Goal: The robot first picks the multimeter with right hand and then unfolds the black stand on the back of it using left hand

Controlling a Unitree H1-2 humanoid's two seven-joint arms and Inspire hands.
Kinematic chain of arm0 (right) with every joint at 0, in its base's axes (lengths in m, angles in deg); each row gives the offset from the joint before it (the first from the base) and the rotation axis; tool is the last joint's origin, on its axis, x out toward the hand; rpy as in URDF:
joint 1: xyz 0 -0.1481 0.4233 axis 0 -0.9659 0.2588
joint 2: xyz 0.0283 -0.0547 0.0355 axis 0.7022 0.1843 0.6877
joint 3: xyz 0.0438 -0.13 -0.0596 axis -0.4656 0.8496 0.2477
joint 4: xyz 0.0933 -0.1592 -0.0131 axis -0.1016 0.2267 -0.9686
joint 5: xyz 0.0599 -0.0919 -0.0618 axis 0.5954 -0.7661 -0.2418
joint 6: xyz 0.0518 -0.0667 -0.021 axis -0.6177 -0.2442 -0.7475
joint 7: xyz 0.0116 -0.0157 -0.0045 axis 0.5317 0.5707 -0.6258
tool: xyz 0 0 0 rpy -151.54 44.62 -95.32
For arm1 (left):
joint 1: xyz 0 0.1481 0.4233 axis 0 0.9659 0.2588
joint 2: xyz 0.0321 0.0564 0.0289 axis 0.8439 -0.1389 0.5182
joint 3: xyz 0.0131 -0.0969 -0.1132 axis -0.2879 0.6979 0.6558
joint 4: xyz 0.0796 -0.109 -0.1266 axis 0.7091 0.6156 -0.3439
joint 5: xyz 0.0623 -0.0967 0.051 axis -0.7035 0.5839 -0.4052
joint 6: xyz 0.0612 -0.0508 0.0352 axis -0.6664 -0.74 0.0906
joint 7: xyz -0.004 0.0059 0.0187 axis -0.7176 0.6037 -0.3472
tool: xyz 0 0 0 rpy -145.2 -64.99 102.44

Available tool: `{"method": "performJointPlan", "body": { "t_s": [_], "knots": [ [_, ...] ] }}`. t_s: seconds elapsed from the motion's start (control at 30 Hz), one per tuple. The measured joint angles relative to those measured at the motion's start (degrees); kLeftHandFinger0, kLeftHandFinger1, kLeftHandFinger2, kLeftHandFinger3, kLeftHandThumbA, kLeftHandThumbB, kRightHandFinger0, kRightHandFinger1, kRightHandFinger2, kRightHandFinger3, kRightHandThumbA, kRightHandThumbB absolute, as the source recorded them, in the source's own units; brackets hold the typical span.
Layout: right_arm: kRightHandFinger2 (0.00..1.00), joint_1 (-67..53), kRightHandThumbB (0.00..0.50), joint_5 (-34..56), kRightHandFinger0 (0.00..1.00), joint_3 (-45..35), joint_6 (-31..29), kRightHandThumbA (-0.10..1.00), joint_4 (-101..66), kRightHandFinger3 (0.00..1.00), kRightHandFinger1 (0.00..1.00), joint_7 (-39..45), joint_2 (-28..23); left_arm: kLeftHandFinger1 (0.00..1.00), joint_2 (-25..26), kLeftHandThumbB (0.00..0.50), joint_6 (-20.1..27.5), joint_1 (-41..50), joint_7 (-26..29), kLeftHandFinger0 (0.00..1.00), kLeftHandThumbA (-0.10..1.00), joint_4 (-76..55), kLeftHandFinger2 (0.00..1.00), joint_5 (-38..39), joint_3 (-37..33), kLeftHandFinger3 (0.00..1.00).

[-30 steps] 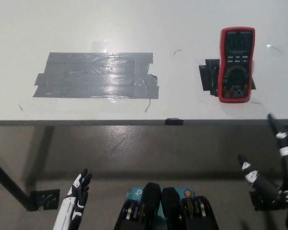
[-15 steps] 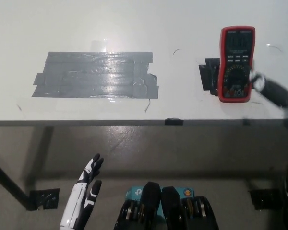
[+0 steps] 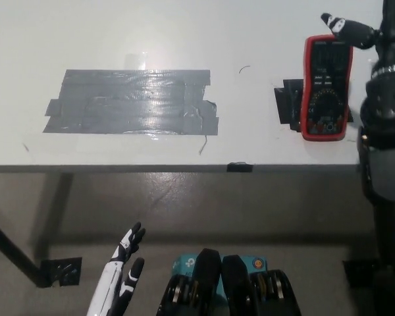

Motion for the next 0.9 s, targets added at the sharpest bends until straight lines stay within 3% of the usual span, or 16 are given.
{"method": "performJointPlan", "body": {
  "t_s": [0.37, 0.73, 0.9],
  "knots": [
    [1.00, 6.4, 0.499, 1.7, 1.00, 0.1, 3.1, 1.00, 12.3, 1.00, 1.00, -3.6, 1.0, 1.00, 0.7, 0.188, 0.5, 0.4, 0.0, 1.00, 1.00, 0.4, 1.00, -0.3, 0.0, 1.00],
    [1.00, 10.0, 0.464, 1.7, 1.00, 3.0, 8.1, 1.00, 18.6, 1.00, 1.00, -6.3, 2.2, 1.00, 1.1, 0.198, 0.7, 0.3, 0.0, 1.00, 1.00, 0.4, 1.00, -0.3, -0.3, 1.00],
    [1.00, 10.1, 0.475, 2.1, 1.00, 3.1, 8.3, 1.00, 22.0, 1.00, 1.00, -7.5, 2.2, 1.00, 1.4, 0.196, 0.7, 0.3, -0.1, 1.00, 1.00, 0.4, 1.00, -0.2, -0.4, 1.00]
  ]
}}
